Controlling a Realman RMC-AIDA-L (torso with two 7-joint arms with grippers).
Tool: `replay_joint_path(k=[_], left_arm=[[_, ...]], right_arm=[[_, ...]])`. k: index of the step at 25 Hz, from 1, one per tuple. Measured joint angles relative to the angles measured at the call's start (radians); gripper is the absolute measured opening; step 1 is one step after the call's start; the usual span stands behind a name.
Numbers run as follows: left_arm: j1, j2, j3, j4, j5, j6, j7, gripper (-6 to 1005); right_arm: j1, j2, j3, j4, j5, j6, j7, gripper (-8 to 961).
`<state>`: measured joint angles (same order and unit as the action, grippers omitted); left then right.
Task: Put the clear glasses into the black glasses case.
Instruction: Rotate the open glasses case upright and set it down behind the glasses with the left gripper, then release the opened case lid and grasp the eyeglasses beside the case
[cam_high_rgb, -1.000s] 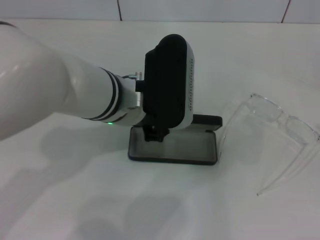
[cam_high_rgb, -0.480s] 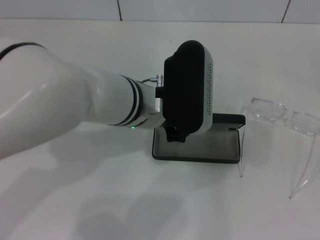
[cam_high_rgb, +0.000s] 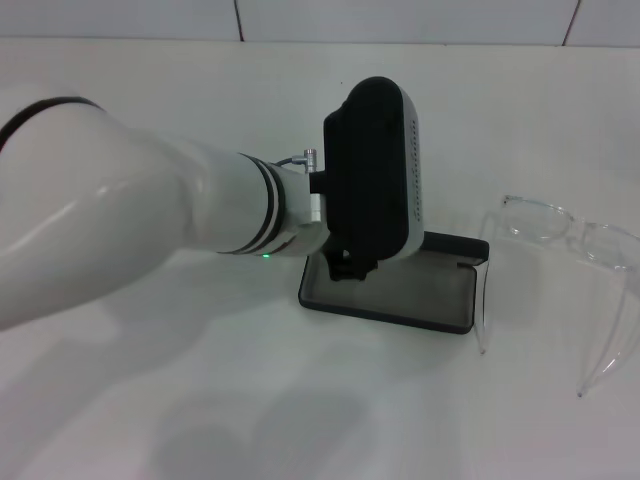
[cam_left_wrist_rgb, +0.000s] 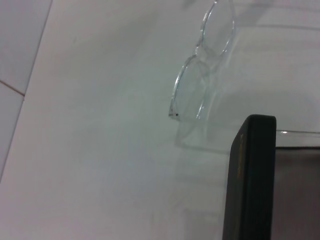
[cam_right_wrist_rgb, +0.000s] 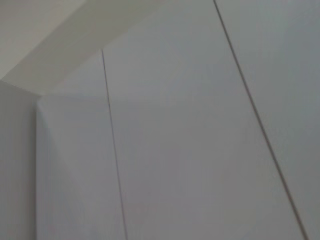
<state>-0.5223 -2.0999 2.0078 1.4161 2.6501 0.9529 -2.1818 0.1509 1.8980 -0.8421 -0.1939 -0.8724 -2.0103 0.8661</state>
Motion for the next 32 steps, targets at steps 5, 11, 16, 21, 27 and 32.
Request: replay_joint_path(k=[5,11,16,21,27,32], left_arm=[[0.007,0.002,0.030,0.021,0.030,0.019,-0.029,307],[0.015,0.002,0.063,0.057,0.074,0.039,-0.100,379],[0.070,0.004,0.052,0.171,0.074,0.053,-0.120,389],[0.149,0.005,0.044,0.302,0.069,0.063,-0.125,391],[0.218,0.007,0.041,0.408,0.040,0.100,-0.124,394],[0.279,0.009,-0.070,0.547,-0.204,0.192,-0.074,396]], right_arm=[[0.035,-0.023,0.000,-0.035,-0.121,0.119,0.121,869],[0.071,-0.026,0.000,-0.138,-0.305,0.214,0.218,868],[0.093,-0.018,0.000,-0.290,-0.498,0.298,0.372,845],[0.130,-0.017,0.007,-0.418,-0.659,0.312,0.498,823],[0.144,-0.017,0.010,-0.577,-0.747,0.313,0.620,819],[0.158,-0.020,0.011,-0.783,-0.890,0.303,0.793,807]])
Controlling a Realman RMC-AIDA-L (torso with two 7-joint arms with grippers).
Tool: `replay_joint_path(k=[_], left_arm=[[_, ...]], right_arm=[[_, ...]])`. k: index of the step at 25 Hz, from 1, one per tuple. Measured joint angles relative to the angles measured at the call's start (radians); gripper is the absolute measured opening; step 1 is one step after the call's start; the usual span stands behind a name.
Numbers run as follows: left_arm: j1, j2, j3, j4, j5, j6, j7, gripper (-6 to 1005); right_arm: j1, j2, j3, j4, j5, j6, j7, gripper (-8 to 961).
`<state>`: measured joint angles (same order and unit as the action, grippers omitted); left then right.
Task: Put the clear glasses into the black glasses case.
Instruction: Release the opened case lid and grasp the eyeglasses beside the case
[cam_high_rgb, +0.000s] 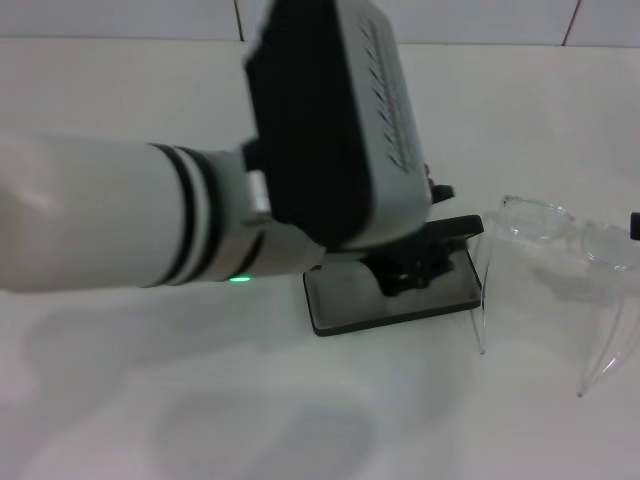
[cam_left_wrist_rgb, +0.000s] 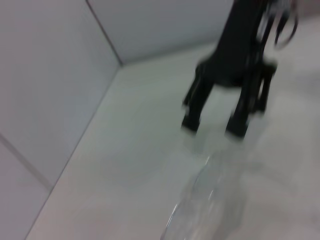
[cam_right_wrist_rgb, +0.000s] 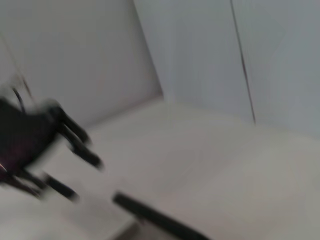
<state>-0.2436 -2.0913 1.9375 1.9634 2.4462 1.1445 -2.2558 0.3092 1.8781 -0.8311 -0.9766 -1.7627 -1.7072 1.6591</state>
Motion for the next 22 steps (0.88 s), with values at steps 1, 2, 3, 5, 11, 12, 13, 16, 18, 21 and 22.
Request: replay_joint_path(k=[1,2,3,5,11,12,13,16,18,21,22], left_arm=[[0.005,0.000,-0.033,0.010,-0.071,0.014,0.022,396],[0.009,0.001,-0.062,0.014,-0.128,0.026,0.042,396],[0.020,0.001,-0.129,0.016,-0.264,0.058,0.093,396],[0.031,0.001,-0.196,0.006,-0.390,0.094,0.146,395],[0.063,0.000,-0.380,-0.103,-0.738,0.221,0.317,395],[0.063,0.001,-0.396,-0.126,-0.768,0.239,0.336,395],[0.061,0.001,-0.409,-0.150,-0.793,0.253,0.351,395],[0.057,0.000,-0.427,-0.189,-0.830,0.273,0.378,395],[0.065,0.000,-0.448,-0.238,-0.871,0.304,0.412,396],[0.074,0.000,-0.464,-0.274,-0.890,0.339,0.426,396],[0.074,0.001,-0.466,-0.284,-0.893,0.348,0.428,396]], right_arm=[[0.010,-0.003,0.000,-0.056,-0.048,-0.009,0.051,804],[0.021,-0.006,0.000,-0.106,-0.097,-0.018,0.104,800],[0.038,-0.009,0.000,-0.149,-0.142,-0.030,0.152,797],[0.084,-0.012,0.000,-0.231,-0.256,-0.065,0.253,791],[0.248,0.003,-0.012,-0.362,-0.603,-0.151,0.419,773],[0.272,0.003,-0.012,-0.356,-0.631,-0.161,0.427,770],[0.297,0.003,-0.012,-0.347,-0.654,-0.169,0.434,767],[0.409,0.001,-0.023,-0.269,-0.745,-0.177,0.462,757],[0.438,0.006,-0.042,-0.243,-0.772,-0.167,0.464,751],[0.475,0.028,-0.127,-0.190,-0.816,-0.099,0.465,739],[0.479,0.036,-0.160,-0.178,-0.823,-0.068,0.465,734]])
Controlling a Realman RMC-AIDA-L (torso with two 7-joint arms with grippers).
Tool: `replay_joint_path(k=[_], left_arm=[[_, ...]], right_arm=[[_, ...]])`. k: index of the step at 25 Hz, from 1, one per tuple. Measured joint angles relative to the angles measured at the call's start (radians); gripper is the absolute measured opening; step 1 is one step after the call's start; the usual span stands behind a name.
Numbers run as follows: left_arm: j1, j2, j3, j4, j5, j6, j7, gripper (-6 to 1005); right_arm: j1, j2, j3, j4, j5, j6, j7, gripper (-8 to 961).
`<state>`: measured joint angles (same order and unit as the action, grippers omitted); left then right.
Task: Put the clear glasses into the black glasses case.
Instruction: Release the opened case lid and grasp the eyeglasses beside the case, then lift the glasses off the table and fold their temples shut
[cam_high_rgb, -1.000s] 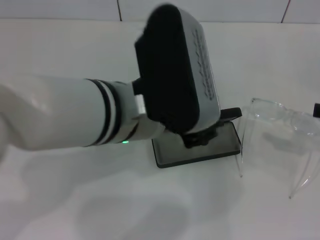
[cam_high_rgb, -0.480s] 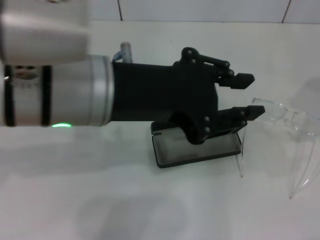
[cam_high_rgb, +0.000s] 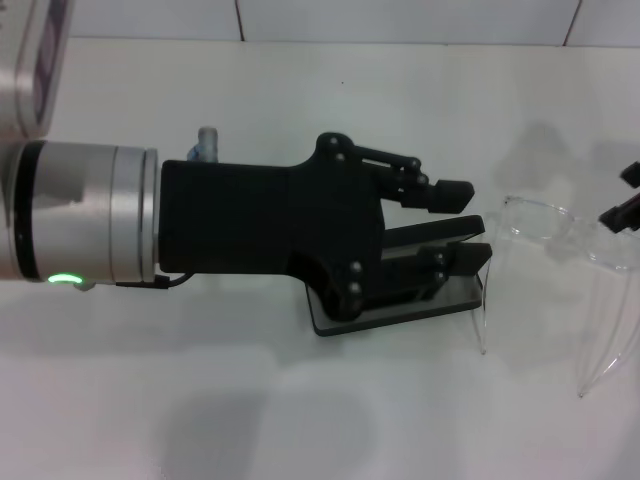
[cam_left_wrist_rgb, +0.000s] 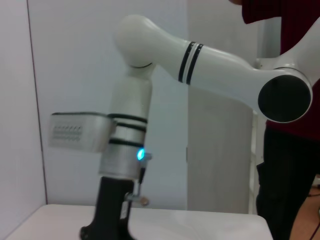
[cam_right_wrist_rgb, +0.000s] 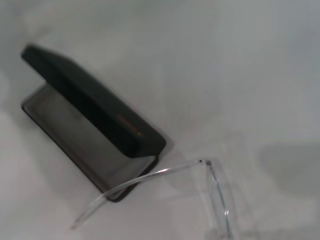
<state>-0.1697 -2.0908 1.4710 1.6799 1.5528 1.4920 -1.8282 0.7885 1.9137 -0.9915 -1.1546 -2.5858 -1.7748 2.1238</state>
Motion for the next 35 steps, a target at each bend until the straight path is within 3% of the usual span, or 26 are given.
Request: replay_joint_path(k=[9,17,23,35], left_arm=[[0.001,0.000,-0.005,-0.037,-0.013,0.043,0.008,393],[0.001,0.000,-0.006,-0.051,-0.013,0.045,0.012,390],[0.001,0.000,-0.008,-0.054,-0.014,0.045,0.012,388],[0.002,0.000,-0.033,-0.073,-0.026,0.045,0.012,384]], right_arm=[[0.032,0.054,-0.193,0.110,-0.053,0.220,-0.008,718],[0.054,0.088,-0.210,0.195,-0.104,0.289,-0.022,715],[0.053,0.093,-0.211,0.210,-0.116,0.308,-0.019,712],[0.046,0.095,-0.204,0.221,-0.118,0.321,-0.015,224]])
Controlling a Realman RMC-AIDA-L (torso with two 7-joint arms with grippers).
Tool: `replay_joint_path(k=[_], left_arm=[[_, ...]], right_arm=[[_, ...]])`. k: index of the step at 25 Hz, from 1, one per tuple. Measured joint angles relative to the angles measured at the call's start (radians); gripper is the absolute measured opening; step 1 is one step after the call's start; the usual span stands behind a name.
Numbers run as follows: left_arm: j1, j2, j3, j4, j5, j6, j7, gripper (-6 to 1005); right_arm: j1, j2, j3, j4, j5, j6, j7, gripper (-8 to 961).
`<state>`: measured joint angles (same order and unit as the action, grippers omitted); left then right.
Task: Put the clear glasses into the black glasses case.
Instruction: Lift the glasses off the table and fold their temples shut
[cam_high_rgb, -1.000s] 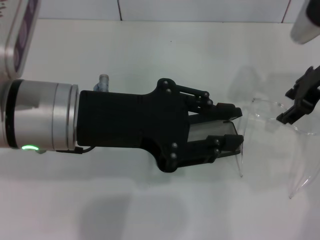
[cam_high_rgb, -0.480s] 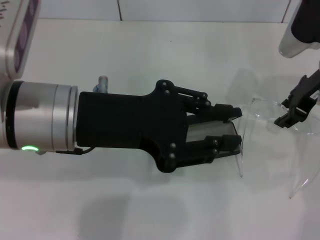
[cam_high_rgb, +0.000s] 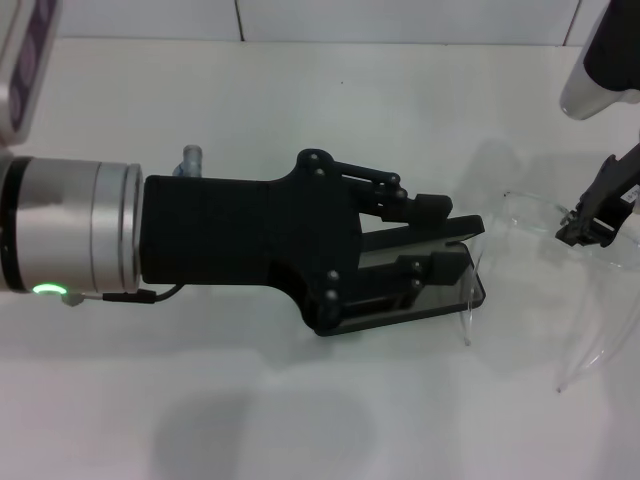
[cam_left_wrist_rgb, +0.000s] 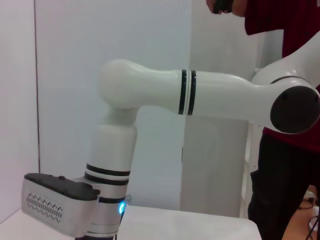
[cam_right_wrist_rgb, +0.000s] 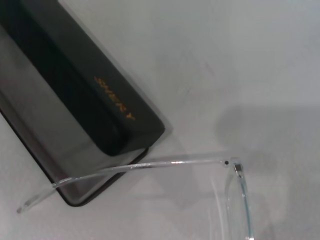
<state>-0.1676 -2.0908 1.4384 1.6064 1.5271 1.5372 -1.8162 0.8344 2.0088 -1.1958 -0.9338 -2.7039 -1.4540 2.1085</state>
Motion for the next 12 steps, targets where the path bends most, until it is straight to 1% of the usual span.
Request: replay_joint_path(k=[4,9,12], left_arm=[[0.005,0.000,-0.001,-0.005,0.000,0.002,0.000,383],[0.009,0.000,-0.001,-0.006,-0.001,0.012,0.003,373],[0.011,0.000,-0.001,-0.007,-0.002,0.013,0.009,365]], right_arm=[[-0.016,-0.005,0.004,-0.035,0.007,0.001,-0.003,123],[-0.070,-0.007,0.053,-0.153,0.013,-0.057,-0.017,122],[-0.117,-0.007,0.117,-0.284,0.038,-0.147,-0.031,121]])
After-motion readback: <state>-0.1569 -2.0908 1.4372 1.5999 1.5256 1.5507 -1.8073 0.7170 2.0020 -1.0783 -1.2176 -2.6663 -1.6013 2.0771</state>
